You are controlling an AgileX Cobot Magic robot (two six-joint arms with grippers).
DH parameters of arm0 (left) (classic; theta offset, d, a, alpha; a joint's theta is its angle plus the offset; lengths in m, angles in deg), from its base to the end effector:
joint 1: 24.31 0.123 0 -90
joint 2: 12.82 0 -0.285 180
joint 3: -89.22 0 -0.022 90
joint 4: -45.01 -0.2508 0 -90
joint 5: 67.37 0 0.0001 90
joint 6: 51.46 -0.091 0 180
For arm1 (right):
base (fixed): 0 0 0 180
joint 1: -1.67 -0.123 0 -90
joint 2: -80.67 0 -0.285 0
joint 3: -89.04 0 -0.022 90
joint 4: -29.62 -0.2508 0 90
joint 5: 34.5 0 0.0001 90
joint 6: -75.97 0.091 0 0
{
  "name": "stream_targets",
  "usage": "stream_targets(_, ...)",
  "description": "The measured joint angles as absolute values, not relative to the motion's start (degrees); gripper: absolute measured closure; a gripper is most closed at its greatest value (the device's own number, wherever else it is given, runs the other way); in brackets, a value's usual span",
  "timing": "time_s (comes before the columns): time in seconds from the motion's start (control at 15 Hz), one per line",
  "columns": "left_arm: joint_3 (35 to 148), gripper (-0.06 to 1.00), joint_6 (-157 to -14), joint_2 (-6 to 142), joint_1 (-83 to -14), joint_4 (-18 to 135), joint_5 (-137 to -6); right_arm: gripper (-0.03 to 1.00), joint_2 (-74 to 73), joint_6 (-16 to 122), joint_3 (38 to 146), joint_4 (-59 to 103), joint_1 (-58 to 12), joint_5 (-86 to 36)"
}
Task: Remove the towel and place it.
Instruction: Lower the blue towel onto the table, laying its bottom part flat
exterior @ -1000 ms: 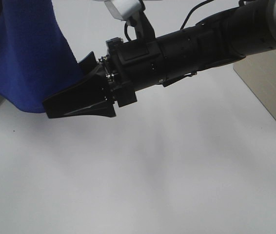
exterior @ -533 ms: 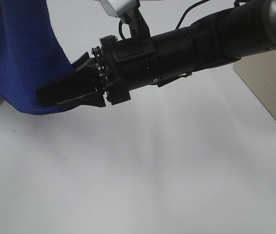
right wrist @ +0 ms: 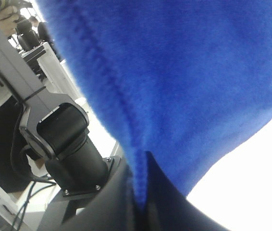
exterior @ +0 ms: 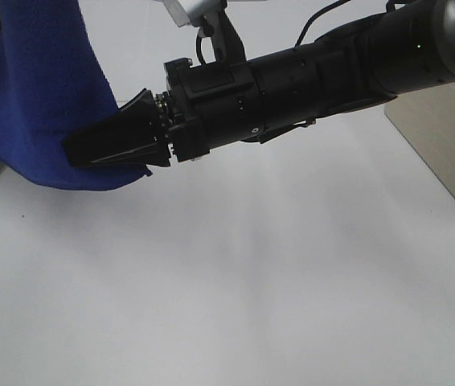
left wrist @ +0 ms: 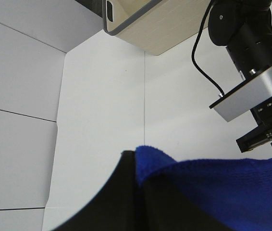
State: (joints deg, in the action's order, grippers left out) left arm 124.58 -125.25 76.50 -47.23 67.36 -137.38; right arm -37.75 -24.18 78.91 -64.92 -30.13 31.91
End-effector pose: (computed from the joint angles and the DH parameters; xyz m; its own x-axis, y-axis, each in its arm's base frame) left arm 0.2251 -0.1305 0.5276 0.3821 0.7633 -0.5210 0.7142 0.1138 0.6906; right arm 0.2774 0.2699 0.2171 -0.4194 -0.2510 -0.8724 -0.8904 -0.0736 0.4492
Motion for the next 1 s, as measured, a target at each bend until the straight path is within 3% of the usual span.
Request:
stream_targets(0.27, 124.58, 0.94, -123.08, 76.50, -47.23, 67.36, -137.55, 0.95, -36.72, -10.89, 80.52, -60.10, -30.13, 26.81)
stream_targets(0.53, 124.58, 0.94, -108.64, 77.41, -47.23, 67.36, -132.91, 0.95, -29.62, 6.99, 84.59, -41.54, -30.13, 16.27)
stream_targets(0.67, 124.58, 0.94, -104.68, 78.50, -47.23, 67.36, -129.19, 0.95, -25.72, 22.00, 88.77, -24.12, -30.13, 13.06)
stream_targets(0.73, 124.58, 0.94, -104.05, 79.30, -47.23, 67.36, -125.92, 0.95, -22.97, 37.82, 94.27, -6.70, -30.13, 13.46)
stream_targets(1.0, 124.58, 0.94, -103.88, 80.45, -47.23, 65.30, -116.01, 0.95, -21.02, 56.55, 106.65, 23.26, -30.13, 20.33)
